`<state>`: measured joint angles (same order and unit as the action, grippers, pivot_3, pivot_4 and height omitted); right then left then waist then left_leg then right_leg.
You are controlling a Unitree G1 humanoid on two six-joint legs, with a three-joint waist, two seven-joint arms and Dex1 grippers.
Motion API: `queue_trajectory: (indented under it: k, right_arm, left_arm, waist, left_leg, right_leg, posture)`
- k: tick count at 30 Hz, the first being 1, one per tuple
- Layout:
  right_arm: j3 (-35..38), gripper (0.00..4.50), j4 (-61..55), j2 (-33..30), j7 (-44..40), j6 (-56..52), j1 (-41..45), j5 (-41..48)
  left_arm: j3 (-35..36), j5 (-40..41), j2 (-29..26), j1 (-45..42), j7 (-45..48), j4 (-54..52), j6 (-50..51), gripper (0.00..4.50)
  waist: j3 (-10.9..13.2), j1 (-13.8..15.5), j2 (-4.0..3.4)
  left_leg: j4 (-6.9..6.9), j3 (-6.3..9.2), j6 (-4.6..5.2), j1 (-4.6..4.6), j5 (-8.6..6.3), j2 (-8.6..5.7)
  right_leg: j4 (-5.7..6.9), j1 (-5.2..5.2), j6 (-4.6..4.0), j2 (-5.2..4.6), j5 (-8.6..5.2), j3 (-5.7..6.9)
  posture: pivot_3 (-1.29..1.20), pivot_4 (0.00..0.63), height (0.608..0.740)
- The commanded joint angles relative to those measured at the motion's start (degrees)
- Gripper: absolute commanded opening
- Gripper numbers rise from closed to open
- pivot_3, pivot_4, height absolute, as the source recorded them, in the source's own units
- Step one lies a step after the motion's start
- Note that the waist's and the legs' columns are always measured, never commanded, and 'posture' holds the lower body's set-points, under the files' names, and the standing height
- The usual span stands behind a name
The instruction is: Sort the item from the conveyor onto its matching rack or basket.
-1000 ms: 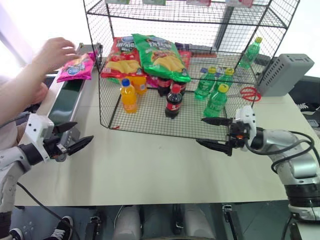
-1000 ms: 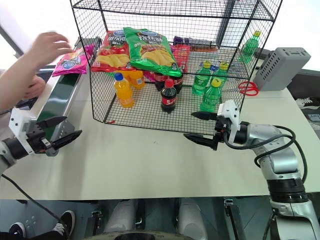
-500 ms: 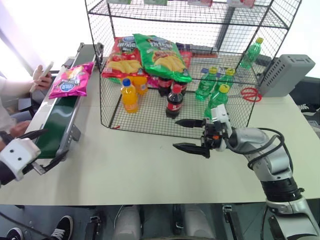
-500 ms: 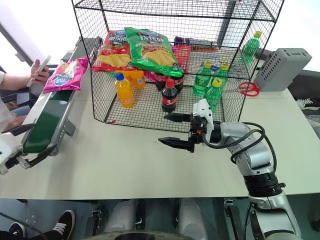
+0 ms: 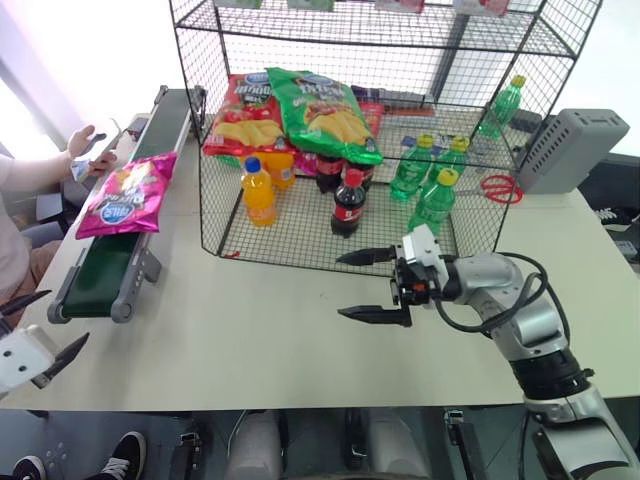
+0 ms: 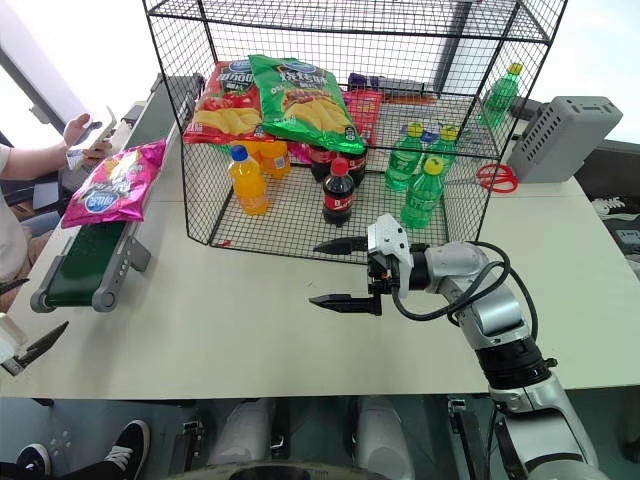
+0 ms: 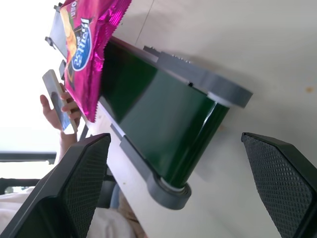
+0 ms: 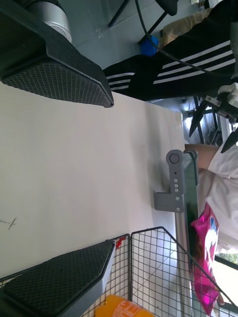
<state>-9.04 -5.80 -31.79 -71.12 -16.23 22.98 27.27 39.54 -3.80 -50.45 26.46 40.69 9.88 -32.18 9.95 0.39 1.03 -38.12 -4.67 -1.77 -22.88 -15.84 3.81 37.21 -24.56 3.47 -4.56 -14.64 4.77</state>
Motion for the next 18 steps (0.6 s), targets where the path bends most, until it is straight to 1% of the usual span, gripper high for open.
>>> queue_trajectory:
  k: [1, 7, 18]
  right_arm:
    - [0.98, 4.46, -0.85, 0.33, 0.10, 1.13, 0.49, 0.22]
    - [1.20, 4.46, -0.98, 0.74, 1.09, 1.61, 0.61, -0.01]
    - [1.29, 4.46, -1.02, 0.12, 1.46, 2.07, 0.10, -0.95]
  left_arm:
    - [1.29, -1.10, -1.81, -0.15, -2.49, 2.18, -2.35, 4.50]
    - [-1.29, -2.06, -3.38, -1.94, -4.07, 4.38, -3.44, 4.50]
    - [-4.00, -2.13, -3.63, -3.59, -5.21, 3.52, -2.29, 4.50]
  waist:
    - [0.00, -0.06, 0.00]
    - [0.00, -0.16, 0.00]
    - [0.00, -0.23, 0.00]
  left_leg:
    - [0.00, 0.00, 0.00, 0.00, 0.00, 0.00]
    - [0.00, -0.01, 0.00, 0.00, 0.00, 0.02]
    - [0.01, -0.03, 0.00, 0.00, 0.00, 0.02]
  right_leg:
    - [0.00, 0.00, 0.00, 0.00, 0.00, 0.01]
    - [0.01, -0.01, 0.00, 0.01, 0.00, 0.01]
    - [0.01, -0.02, 0.01, 0.00, 0.00, 0.02]
  posture:
    - [0.00, 0.150, 0.740]
    - [0.00, 0.150, 0.740]
    - [0.00, 0.150, 0.740]
